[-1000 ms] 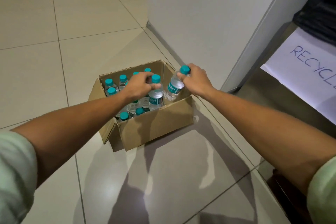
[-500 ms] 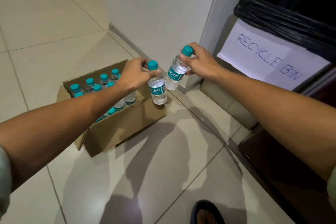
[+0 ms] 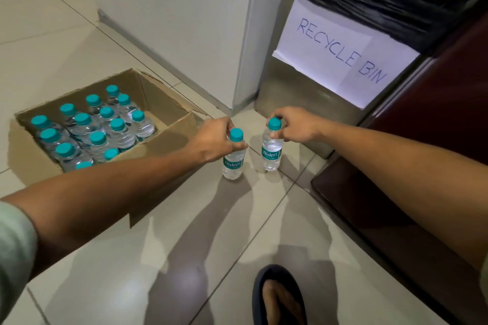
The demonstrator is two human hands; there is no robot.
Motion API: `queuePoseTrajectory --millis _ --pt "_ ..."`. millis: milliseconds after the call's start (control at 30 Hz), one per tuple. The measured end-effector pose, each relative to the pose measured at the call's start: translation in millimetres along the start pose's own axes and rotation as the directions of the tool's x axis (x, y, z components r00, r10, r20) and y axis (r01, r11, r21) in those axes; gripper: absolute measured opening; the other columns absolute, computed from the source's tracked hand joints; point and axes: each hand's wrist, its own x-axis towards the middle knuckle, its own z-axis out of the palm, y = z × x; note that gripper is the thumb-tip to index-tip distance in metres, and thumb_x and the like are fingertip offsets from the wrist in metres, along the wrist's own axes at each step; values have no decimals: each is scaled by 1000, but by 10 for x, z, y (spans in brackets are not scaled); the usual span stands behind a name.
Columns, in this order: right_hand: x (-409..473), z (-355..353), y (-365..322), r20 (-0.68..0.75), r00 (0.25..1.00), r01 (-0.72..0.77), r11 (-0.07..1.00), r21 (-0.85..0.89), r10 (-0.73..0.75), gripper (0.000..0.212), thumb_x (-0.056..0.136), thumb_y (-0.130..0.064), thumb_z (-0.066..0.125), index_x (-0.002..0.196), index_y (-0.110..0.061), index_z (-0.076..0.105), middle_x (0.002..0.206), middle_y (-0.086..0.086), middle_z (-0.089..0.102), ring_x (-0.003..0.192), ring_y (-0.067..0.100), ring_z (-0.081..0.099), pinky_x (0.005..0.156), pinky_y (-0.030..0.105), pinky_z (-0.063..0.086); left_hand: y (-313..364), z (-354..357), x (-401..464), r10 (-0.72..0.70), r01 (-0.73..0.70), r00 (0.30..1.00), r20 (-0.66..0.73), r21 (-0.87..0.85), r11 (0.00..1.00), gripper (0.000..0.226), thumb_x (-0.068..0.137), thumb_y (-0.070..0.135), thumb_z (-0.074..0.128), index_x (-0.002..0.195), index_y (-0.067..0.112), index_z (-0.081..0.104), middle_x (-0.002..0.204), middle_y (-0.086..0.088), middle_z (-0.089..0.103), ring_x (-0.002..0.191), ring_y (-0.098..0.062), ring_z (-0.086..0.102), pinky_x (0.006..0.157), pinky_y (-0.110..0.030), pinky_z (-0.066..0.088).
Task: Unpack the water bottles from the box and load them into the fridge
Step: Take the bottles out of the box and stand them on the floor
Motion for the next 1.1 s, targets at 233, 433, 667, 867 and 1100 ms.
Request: queuePoseTrajectory --millis 233,433,667,867,1100 --pt "-37 245 260 46 996 -74 989 -132 80 37 91 -17 74 124 -12 60 121 5 63 104 20 57 90 27 46 56 501 -88 33 -32 995 98 -11 999 38 77 45 77 93 22 51 91 1 60 79 -17 56 64 -28 46" --pt "-46 350 412 53 996 -56 975 -214 69 29 92 -15 71 116 -19 55 112 0 55 99 18 50 79 25 38 190 810 -144 43 -32 980 196 -55 998 39 76 39 80 95 20 53 94 1 62 79 -15 58 72 -33 56" --pt "-19 417 451 131 991 27 962 -272 10 28 92 -9 68 104 -26 50 112 2 56 101 22 53 80 30 46 268 945 -198 36 -7 965 260 -111 994 37 80 31 80 99 23 50 108 2 63 88 -14 57 84 -30 54" --pt "22 452 457 212 977 81 948 -308 -14 31 89 -4 69 106 -25 54 113 1 58 103 22 55 86 31 53 288 989 -190 26 12 965 263 -140 990 43 77 36 82 96 26 45 95 11 54 78 -8 53 73 -21 46" --pt "45 491 510 297 954 158 918 -363 -46 34 86 -1 71 100 -26 53 107 2 58 97 21 55 76 25 50 326 1080 -238 56 -19 963 264 -140 990 46 76 39 82 98 29 43 98 10 55 80 -9 54 73 -21 46"
